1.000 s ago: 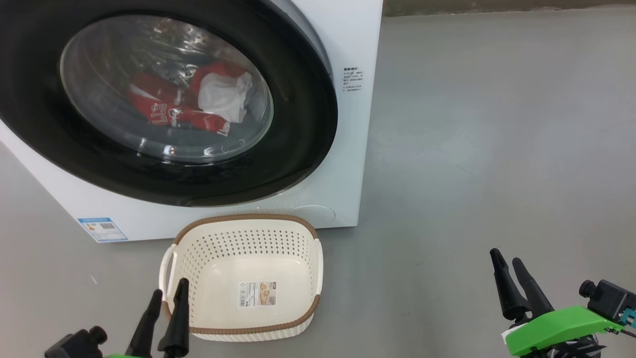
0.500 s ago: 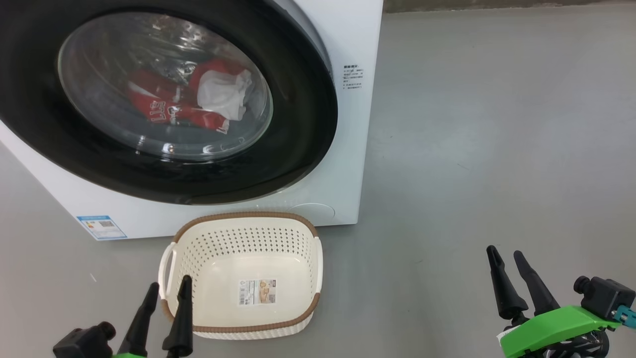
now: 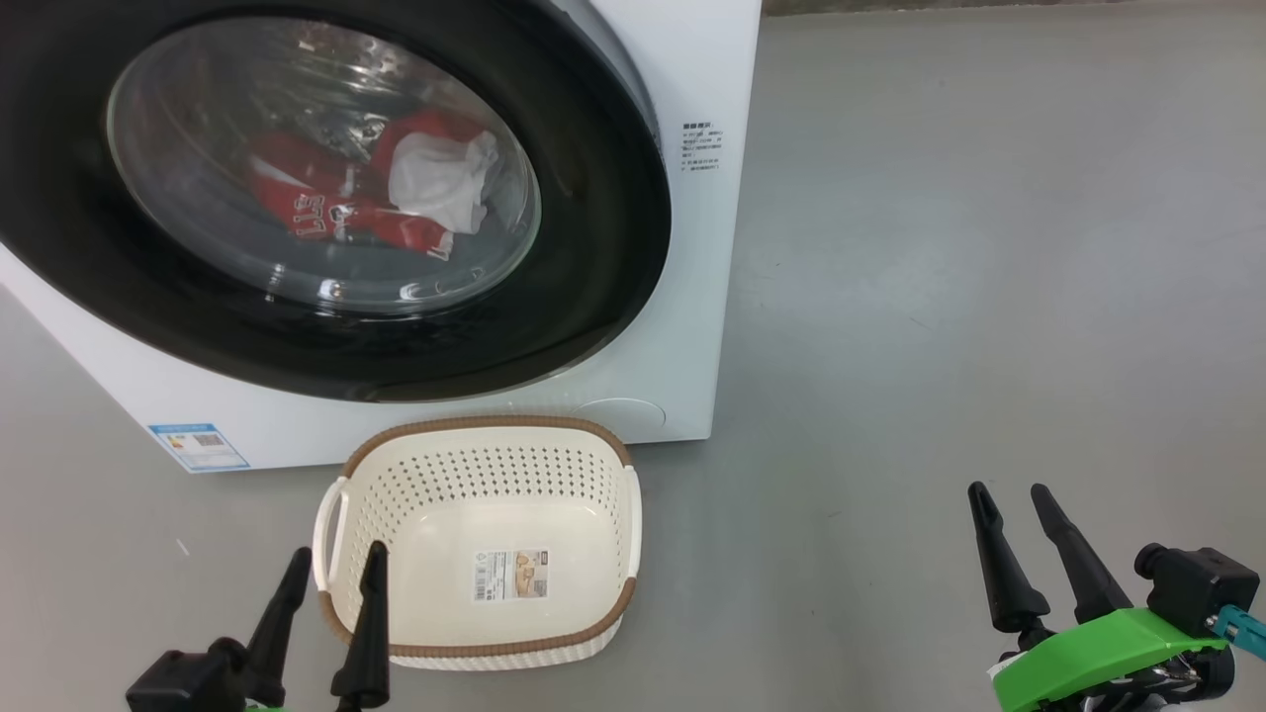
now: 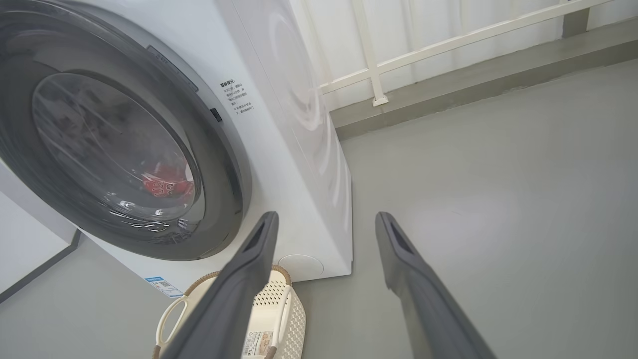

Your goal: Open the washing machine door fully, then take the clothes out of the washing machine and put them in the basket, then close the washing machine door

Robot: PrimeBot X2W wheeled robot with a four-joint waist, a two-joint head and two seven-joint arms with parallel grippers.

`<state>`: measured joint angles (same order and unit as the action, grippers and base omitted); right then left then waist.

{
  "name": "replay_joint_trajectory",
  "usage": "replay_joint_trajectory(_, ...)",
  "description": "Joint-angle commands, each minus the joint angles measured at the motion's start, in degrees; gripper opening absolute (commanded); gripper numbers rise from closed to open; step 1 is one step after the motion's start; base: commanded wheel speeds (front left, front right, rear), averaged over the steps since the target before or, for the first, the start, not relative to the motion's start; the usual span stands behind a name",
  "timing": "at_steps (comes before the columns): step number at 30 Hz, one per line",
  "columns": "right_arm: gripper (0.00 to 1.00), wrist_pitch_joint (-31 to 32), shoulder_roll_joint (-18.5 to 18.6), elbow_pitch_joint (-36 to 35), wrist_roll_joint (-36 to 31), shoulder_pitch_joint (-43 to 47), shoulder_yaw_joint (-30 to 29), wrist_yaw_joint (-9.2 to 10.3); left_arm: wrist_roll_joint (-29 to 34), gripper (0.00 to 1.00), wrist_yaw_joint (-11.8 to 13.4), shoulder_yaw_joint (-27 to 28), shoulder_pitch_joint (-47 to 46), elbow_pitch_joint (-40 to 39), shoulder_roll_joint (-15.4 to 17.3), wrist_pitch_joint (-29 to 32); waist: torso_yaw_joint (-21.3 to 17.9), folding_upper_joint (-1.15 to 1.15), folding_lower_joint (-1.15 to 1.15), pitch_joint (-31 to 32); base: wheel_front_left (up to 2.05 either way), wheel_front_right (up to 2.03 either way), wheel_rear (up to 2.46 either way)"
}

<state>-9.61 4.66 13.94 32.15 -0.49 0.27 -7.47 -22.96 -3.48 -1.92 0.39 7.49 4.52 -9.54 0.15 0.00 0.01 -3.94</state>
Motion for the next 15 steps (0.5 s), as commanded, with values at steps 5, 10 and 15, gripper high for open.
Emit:
replay_joint_trajectory(5, 1.0, -1.7, 0.6, -2.2, -4.4, -0.6, 0.1, -0.02, 4.9, 1.0, 0.5, 1.4, -0.2, -2.5, 0.9, -1.7, 0.1, 0.0, 0.0, -0.2, 0.0, 0.0, 0.0)
replay_joint_trajectory(10, 1.0, -2.5, 0.4, -2.7, -7.3, -0.2, -0.5, -0.02, 7.7, 1.0, 0.2, 1.9, 0.0, -2.8, 0.6, -2.5, 0.2, 0.0, 0.0, -0.3, 0.0, 0.0, 0.0)
replay_joint_trajectory(15, 1.0, -3.3, 0.2, -3.1, -10.3, 0.2, -1.0, -0.02, 10.7, 1.0, -0.3, 2.6, 0.2, -3.1, 0.4, -3.3, 0.2, 0.0, 0.0, -0.4, 0.0, 0.0, 0.0)
